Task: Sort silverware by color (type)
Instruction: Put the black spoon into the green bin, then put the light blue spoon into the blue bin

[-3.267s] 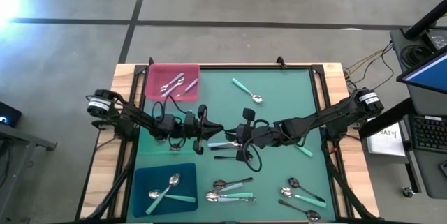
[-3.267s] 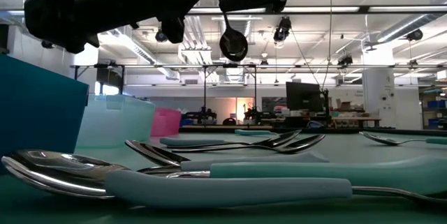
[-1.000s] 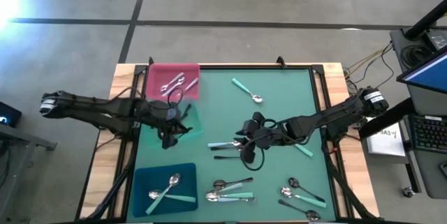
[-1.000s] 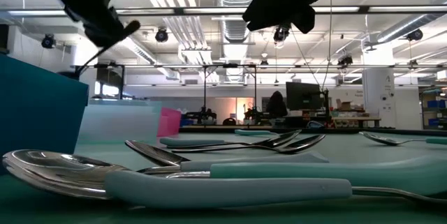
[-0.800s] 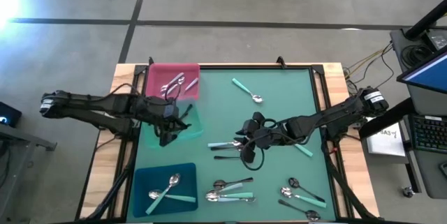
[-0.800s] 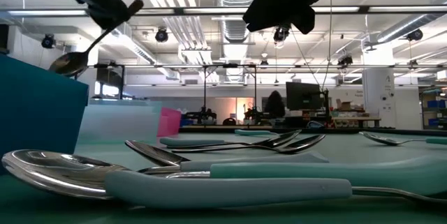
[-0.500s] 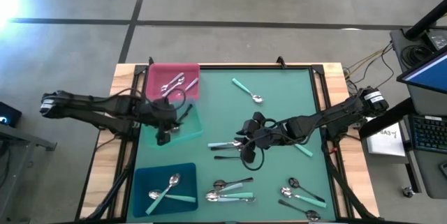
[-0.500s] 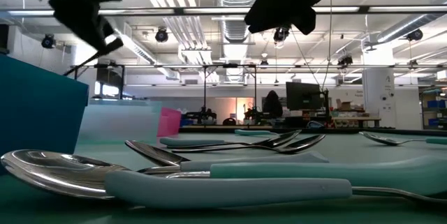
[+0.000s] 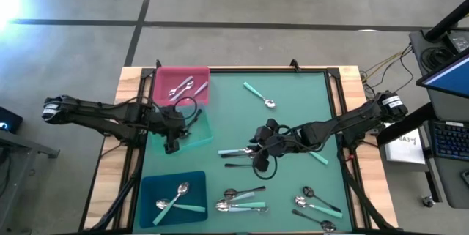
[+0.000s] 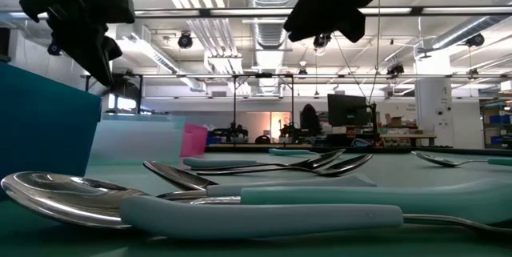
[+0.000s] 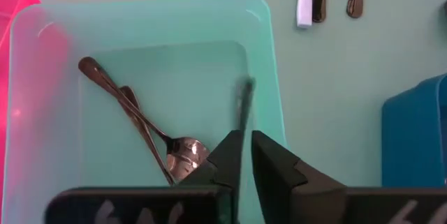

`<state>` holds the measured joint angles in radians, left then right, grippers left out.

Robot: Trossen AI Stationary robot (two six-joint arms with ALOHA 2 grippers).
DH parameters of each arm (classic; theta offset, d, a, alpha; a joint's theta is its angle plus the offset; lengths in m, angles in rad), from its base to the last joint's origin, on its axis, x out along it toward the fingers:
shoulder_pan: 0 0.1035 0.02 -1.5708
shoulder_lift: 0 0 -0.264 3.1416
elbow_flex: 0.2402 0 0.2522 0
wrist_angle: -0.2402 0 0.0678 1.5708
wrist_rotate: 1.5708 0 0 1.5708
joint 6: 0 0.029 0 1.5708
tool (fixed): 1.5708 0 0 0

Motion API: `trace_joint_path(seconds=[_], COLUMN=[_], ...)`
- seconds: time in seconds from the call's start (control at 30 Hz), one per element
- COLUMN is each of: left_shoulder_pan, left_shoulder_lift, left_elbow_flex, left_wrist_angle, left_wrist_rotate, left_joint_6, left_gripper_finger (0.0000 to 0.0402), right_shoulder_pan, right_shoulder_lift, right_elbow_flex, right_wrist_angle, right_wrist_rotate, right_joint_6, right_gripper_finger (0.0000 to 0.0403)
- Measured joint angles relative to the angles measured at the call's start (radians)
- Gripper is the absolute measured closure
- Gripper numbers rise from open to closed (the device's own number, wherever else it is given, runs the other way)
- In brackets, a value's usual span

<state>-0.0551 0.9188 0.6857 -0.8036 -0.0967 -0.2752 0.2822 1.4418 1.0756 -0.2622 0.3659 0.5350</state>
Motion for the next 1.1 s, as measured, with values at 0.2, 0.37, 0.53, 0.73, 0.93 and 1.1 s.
trace_joint_path(seconds=[0.2, 0.37, 0.53, 0.73, 0.93, 1.1], left_shoulder_pan=[0.0, 0.0, 0.0, -0.001, -0.009, -0.009], left_shoulder_lift=[0.0, 0.0, 0.0, 0.0, 0.002, 0.002], left_elbow_flex=[0.008, 0.02, 0.02, 0.021, 0.021, 0.02], left_wrist_angle=[0.016, 0.112, 0.235, 0.337, 0.358, 0.373], left_wrist_rotate=[0.002, 0.034, 0.105, 0.163, 0.163, 0.163], left_joint_6=[-0.002, -0.004, -0.007, -0.053, -0.063, -0.063], left_gripper_finger=[0.0321, 0.0279, 0.0263, 0.0263, 0.0263, 0.0263], right_shoulder_pan=[-0.001, -0.001, -0.001, -0.001, -0.001, -0.001], right_shoulder_lift=[0.0, 0.0, 0.0, 0.0, 0.0, 0.0], right_elbow_flex=[0.0, 0.0, 0.0, -0.039, -0.144, -0.203], right_wrist_angle=[-0.24, -0.577, -0.817, -0.967, -0.901, -0.88], right_wrist_rotate=[-0.003, -0.062, -0.159, -0.257, -0.377, -0.379], right_joint_6=[0.134, 0.367, 0.499, 0.562, 0.547, 0.547], right_gripper_finger=[0.027, 0.0259, 0.0267, 0.0277, 0.0274, 0.0268])
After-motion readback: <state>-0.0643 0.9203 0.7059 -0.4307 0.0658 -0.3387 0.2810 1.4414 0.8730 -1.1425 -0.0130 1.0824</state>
